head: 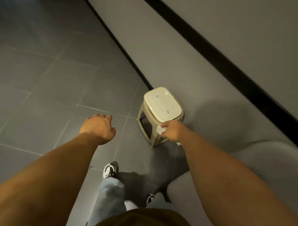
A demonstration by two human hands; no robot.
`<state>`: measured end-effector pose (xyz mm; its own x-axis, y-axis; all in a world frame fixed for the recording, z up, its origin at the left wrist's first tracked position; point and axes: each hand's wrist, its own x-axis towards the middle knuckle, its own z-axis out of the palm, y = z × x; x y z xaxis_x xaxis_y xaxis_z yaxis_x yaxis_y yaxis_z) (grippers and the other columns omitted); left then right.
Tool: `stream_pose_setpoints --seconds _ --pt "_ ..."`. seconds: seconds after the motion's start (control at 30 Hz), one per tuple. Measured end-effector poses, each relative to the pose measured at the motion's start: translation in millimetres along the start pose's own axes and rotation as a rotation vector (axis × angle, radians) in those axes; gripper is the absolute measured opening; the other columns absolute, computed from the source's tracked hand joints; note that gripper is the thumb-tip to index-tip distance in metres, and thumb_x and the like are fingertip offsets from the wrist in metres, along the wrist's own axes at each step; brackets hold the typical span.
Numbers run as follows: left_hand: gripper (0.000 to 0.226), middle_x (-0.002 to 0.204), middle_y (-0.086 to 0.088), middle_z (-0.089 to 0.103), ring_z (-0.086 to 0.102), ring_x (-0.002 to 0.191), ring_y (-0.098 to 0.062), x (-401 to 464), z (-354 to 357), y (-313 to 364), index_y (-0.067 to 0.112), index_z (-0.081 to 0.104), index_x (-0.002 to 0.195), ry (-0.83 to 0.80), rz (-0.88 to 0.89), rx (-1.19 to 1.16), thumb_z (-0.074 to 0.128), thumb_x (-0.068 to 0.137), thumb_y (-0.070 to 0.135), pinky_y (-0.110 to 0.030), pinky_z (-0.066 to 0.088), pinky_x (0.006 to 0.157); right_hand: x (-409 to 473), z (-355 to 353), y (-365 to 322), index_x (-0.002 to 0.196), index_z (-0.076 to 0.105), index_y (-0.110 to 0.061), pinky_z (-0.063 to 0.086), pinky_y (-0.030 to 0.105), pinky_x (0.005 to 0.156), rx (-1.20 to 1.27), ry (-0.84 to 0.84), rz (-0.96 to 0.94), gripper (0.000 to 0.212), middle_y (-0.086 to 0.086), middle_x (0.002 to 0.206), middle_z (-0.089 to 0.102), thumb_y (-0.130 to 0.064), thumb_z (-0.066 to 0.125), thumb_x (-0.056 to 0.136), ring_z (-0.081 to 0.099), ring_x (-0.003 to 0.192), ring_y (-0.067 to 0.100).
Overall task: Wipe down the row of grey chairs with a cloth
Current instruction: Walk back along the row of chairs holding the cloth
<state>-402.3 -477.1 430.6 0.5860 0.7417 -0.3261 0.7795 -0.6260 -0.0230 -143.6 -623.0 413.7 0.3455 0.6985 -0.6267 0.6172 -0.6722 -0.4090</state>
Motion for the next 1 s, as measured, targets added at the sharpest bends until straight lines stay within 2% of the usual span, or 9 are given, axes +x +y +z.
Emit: stream_pose_setpoints --seconds 0.1,0.2,0.33,0.73,1.0 --pt "0.051 0.126 -0.009 0.061 0.053 0.115 -0.029 56 -17 -22 0.015 0.050 0.133 0.037 0.088 0.013 0.043 0.093 0.045 -0.041 0.044 0.092 22 -19 -20 0.140 0.055 -0.023 0.042 0.029 0.100 -0.003 0.069 0.073 0.053 0.005 0.143 0.053 -0.029 0.066 0.088 0.053 0.124 0.025" --pt "0.049 0.124 -0.009 0.062 0.054 0.112 -0.028 106 -36 -47 0.016 0.050 0.132 0.052 0.181 0.031 0.042 0.093 0.045 -0.041 0.045 0.090 38 -27 -47 0.140 0.055 -0.025 0.045 0.030 0.097 0.048 0.143 0.135 0.054 0.005 0.141 0.054 -0.029 0.067 0.088 0.054 0.120 0.025" --pt "0.051 0.126 -0.009 0.060 0.053 0.115 -0.029 157 -58 -66 0.016 0.049 0.133 -0.014 0.208 0.069 0.044 0.093 0.046 -0.043 0.044 0.093 46 -26 -77 0.139 0.056 -0.027 0.045 0.031 0.096 0.114 0.182 0.147 0.050 0.004 0.139 0.055 -0.030 0.066 0.090 0.055 0.118 0.026" --pt "0.045 0.121 -0.003 0.061 0.054 0.109 -0.024 230 -77 37 0.022 0.052 0.129 0.015 0.599 0.112 0.045 0.092 0.046 -0.041 0.045 0.090 57 -54 -33 0.134 0.061 -0.019 0.046 0.034 0.095 0.272 0.242 0.378 0.045 0.008 0.134 0.060 -0.029 0.066 0.090 0.058 0.115 0.027" --pt "0.050 0.124 -0.006 0.061 0.054 0.111 -0.025 301 -87 70 0.020 0.050 0.132 0.017 0.513 0.174 0.045 0.092 0.050 -0.041 0.045 0.091 122 -85 6 0.140 0.055 -0.022 0.045 0.034 0.104 0.361 0.213 0.361 0.054 0.005 0.142 0.054 -0.030 0.068 0.089 0.054 0.123 0.026"
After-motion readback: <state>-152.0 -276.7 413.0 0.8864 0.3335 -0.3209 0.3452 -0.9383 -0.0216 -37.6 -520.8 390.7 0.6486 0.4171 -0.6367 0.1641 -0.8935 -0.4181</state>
